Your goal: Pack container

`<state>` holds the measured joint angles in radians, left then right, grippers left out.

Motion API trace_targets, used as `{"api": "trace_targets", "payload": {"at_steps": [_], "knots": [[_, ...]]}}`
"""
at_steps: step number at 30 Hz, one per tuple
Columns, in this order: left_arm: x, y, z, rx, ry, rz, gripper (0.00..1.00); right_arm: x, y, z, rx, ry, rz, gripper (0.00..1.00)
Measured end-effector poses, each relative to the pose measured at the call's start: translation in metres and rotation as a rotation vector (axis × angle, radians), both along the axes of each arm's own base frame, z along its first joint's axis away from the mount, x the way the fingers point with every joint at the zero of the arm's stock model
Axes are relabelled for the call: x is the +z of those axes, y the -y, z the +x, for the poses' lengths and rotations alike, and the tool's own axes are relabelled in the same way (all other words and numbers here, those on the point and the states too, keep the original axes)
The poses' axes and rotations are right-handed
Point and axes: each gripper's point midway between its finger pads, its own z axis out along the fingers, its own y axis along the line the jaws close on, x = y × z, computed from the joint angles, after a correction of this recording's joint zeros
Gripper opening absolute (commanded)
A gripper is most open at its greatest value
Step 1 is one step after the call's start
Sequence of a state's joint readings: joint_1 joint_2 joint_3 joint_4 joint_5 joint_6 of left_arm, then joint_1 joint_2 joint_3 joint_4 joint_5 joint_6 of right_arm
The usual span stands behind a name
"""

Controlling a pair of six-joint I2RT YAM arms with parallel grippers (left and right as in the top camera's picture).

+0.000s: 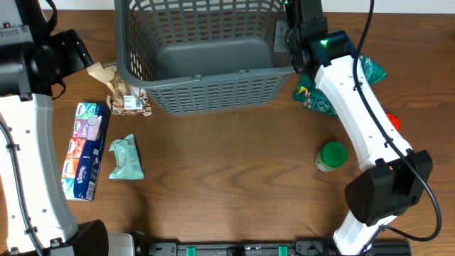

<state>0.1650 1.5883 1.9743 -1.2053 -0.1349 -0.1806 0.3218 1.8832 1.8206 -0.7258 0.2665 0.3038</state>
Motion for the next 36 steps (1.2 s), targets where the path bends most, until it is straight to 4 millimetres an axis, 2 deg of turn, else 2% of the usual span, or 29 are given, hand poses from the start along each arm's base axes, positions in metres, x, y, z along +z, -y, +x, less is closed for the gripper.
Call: {"api": "trace_targets", "payload": {"at_steps": [6,7,8,9,13,18,22,25,28,30,31,33,35,36], "knots": [[0.000,0.000,0.000,0.000,0.000,0.000,0.82,0.000,0.000,0.000,-0.003,-0.002,0.003,0.03],[0.000,0.000,0.000,0.000,0.000,0.000,0.83,0.000,0.000,0.000,-0.001,0.001,0.005,0.08],[0.000,0.000,0.000,0.000,0.000,0.000,0.83,0.003,-0.003,0.003,0.011,0.015,0.012,0.19],[0.000,0.000,0.000,0.000,0.000,-0.001,0.83,0.005,-0.004,0.005,0.013,0.027,0.015,0.20],[0.000,0.000,0.000,-0.001,-0.001,0.000,0.83,0.017,-0.025,0.014,0.151,0.082,0.036,0.15],[0.000,0.004,0.002,-0.031,0.000,0.006,0.82,0.028,-0.046,0.007,0.314,0.076,0.041,0.05],[0.004,0.031,0.014,-0.177,0.021,0.003,0.82,0.061,-0.050,0.003,0.369,0.118,0.028,0.01],[0.004,0.062,0.018,-0.315,0.016,0.014,0.81,0.087,-0.040,-0.002,0.338,0.160,0.003,0.01],[0.002,0.099,0.018,-0.463,0.000,0.028,0.80,0.112,-0.020,-0.013,0.277,0.202,-0.030,0.01],[-0.004,0.117,0.010,-0.523,-0.037,0.021,0.76,0.133,-0.002,-0.024,0.228,0.230,-0.041,0.01],[-0.008,0.122,0.004,-0.539,-0.066,0.014,0.72,0.139,0.006,-0.028,0.207,0.239,-0.042,0.01],[-0.017,0.129,-0.011,-0.559,-0.132,-0.001,0.57,0.150,0.023,-0.038,0.156,0.242,-0.037,0.01],[-0.028,0.133,-0.029,-0.571,-0.216,-0.020,0.47,0.155,0.041,-0.048,0.099,0.229,-0.026,0.01],[-0.032,0.135,-0.037,-0.577,-0.252,-0.025,0.37,0.155,0.049,-0.052,0.073,0.217,-0.020,0.01]]}}
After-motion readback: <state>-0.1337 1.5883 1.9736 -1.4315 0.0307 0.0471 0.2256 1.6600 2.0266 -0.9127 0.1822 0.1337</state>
